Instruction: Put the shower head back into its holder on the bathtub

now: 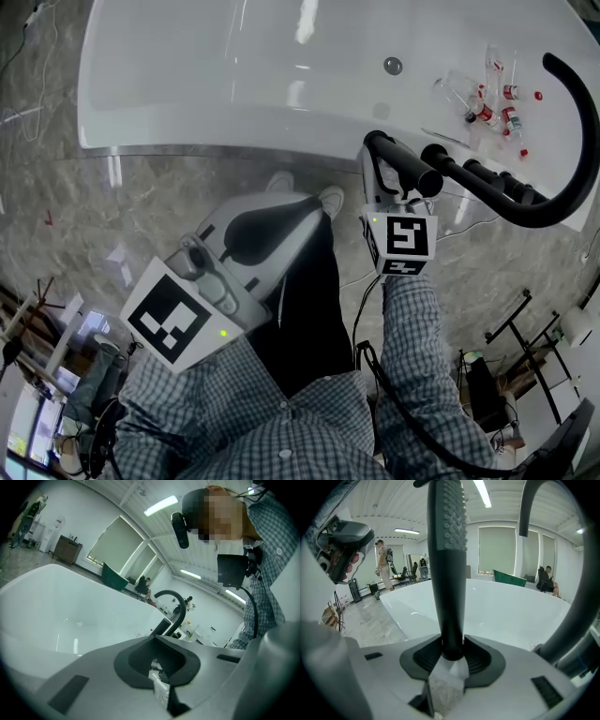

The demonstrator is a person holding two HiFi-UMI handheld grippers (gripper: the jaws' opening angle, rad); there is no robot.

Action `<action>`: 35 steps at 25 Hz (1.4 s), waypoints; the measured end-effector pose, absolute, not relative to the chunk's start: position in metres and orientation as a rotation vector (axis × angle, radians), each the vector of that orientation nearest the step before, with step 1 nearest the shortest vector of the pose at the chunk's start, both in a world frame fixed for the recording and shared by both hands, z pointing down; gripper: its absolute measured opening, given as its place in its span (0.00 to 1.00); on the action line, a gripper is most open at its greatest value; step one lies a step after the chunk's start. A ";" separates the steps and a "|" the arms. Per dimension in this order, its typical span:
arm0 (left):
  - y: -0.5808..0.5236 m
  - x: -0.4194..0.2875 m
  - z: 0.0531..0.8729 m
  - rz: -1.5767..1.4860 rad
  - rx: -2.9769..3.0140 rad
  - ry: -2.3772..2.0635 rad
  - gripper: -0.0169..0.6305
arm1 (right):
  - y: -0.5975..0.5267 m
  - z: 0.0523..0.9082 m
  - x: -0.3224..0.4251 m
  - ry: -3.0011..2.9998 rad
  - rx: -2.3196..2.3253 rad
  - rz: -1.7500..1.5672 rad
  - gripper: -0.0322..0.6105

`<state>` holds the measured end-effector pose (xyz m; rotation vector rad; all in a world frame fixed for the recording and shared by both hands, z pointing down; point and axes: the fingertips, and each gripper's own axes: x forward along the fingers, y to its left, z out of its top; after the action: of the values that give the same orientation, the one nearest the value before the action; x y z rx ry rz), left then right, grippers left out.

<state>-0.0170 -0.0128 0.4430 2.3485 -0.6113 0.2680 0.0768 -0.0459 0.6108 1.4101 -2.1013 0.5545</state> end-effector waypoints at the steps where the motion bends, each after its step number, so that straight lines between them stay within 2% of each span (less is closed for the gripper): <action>1: -0.012 -0.016 0.443 0.269 2.350 -0.609 0.04 | -0.045 0.611 0.077 -2.102 1.405 0.553 0.26; 15: 0.003 -0.005 0.428 0.276 2.382 -0.581 0.04 | -0.017 0.592 0.092 -2.068 1.417 0.503 0.25; 19: 0.001 -0.001 0.417 0.264 2.411 -0.582 0.04 | -0.016 0.573 0.097 -2.069 1.444 0.469 0.15; 23: -0.002 0.008 0.397 0.205 2.468 -0.581 0.04 | -0.015 0.552 0.102 -2.080 1.473 0.479 0.11; 35: -0.004 0.016 0.316 0.208 2.571 -0.595 0.04 | -0.009 0.441 0.123 -2.121 1.569 0.491 0.08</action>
<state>0.0164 -0.0044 0.3158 2.5705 -0.5952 0.2083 0.1227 -0.0091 0.4412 1.5693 -2.1211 0.4910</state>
